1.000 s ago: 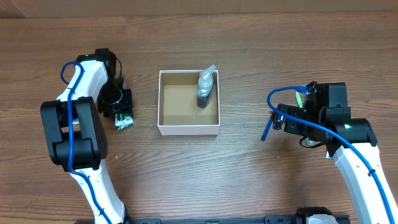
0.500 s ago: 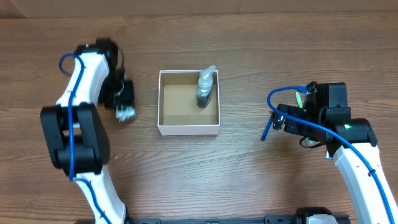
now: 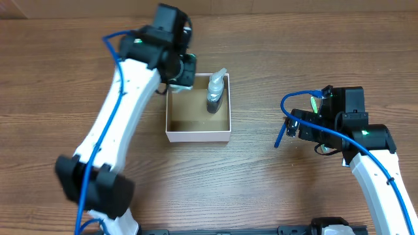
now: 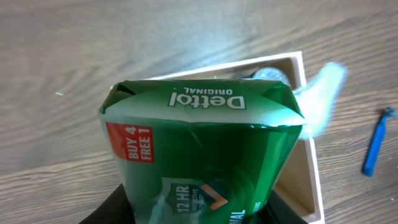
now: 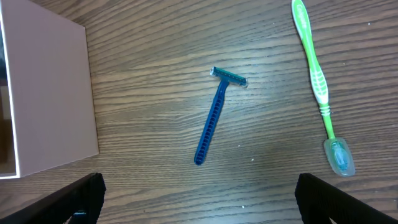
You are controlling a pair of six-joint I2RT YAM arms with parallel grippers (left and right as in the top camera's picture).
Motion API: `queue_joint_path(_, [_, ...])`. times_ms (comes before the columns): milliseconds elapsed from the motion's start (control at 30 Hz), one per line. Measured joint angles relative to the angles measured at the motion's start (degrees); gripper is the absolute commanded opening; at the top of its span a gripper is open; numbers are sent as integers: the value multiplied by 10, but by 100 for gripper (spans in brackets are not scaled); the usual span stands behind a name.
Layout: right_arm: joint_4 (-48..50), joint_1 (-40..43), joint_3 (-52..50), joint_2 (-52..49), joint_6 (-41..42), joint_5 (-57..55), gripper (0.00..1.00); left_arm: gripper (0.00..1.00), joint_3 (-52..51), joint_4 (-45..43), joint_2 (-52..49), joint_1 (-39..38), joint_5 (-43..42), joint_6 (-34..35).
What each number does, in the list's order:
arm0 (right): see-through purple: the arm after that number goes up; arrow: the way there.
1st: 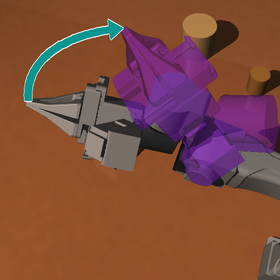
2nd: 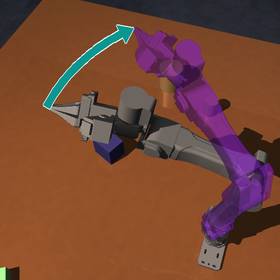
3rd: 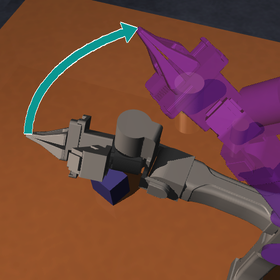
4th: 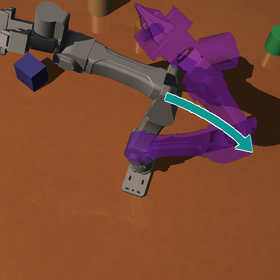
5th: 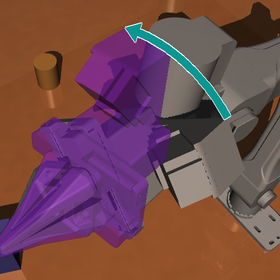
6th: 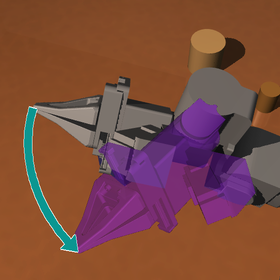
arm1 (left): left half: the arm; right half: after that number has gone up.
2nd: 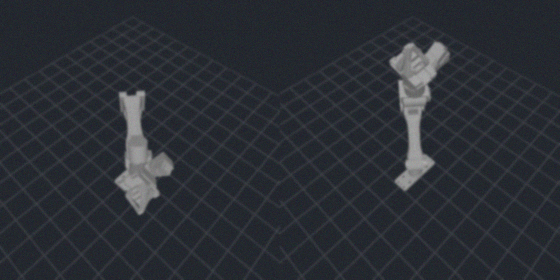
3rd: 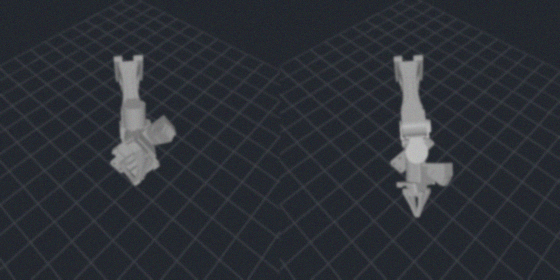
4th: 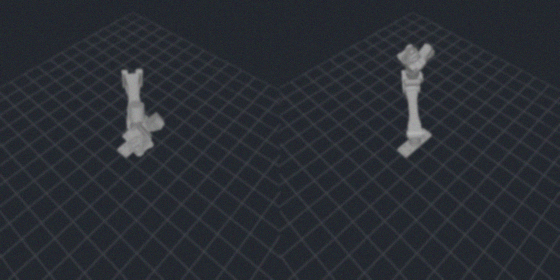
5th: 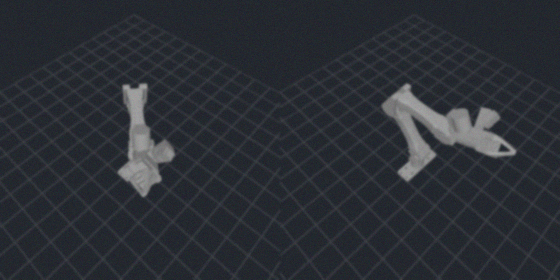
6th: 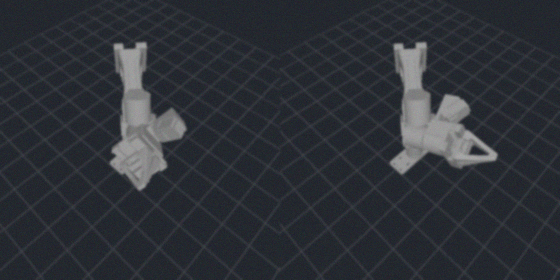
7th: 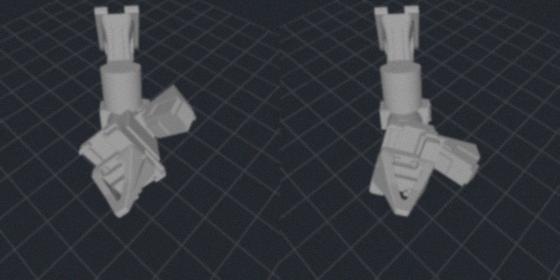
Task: Pack container
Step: 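Place the green soap package into the box beside the bottle, left gripper, then raise the left arm clear and lower the right gripper onto the blue razor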
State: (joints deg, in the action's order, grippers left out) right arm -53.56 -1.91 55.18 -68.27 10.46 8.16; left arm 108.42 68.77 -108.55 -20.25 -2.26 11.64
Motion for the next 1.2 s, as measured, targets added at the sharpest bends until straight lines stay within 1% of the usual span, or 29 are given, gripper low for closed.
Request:
queue_joint_path(100, [0, 0, 0, 0, 0, 0, 100, 6, -1, 0, -54, -4, -1, 14])
queue_joint_path(200, [0, 0, 0, 0, 0, 0, 100, 25, -3, -1, -99, -3, -1, 20])
queue_joint_path(233, [0, 0, 0, 0, 0, 0, 100, 30, -4, -2, -109, -2, -1, 20])
queue_joint_path(300, [0, 0, 0, 0, 0, 0, 100, 50, -5, -7, -130, -1, -1, 19])
queue_joint_path(367, [0, 0, 0, 0, 0, 0, 100, 62, -6, -12, -137, -1, -1, 16])
queue_joint_path(400, [0, 0, 0, 0, 0, 0, 100, 72, -7, -12, -138, -1, -1, 17])
queue_joint_path(467, [0, 0, 0, 0, 0, 0, 100, 75, -4, -9, -137, -1, -1, 12])
queue_joint_path(533, [0, 0, 0, 0, 0, 0, 100, 75, 7, 10, -137, -1, -1, 13])
queue_joint_path(700, [0, 0, 0, 0, 0, 1, 100, 76, 78, 104, -135, -1, 7, 13])
queue_joint_path(733, [-1, 0, 0, 0, 0, 2, 100, 76, 119, 141, -127, 0, 13, 13])
queue_joint_path(800, [-1, 0, 2, 0, 0, 7, 100, 77, 154, 172, -111, 2, 18, 13])
queue_joint_path(867, [-8, 0, 12, 0, 0, 9, 100, 77, 179, 182, -83, 8, 22, 13])
queue_joint_path(967, [-20, 0, 42, 0, 4, 6, 100, 77, 198, 181, -14, 29, 28, 13])
queue_joint_path(1067, [-15, -4, 76, 0, 9, -13, 100, 80, 209, 177, 66, 70, 31, 13])
queue_joint_path(1200, [-4, -17, 89, -11, 11, -29, 100, 84, 216, 178, 142, 135, 36, 13])
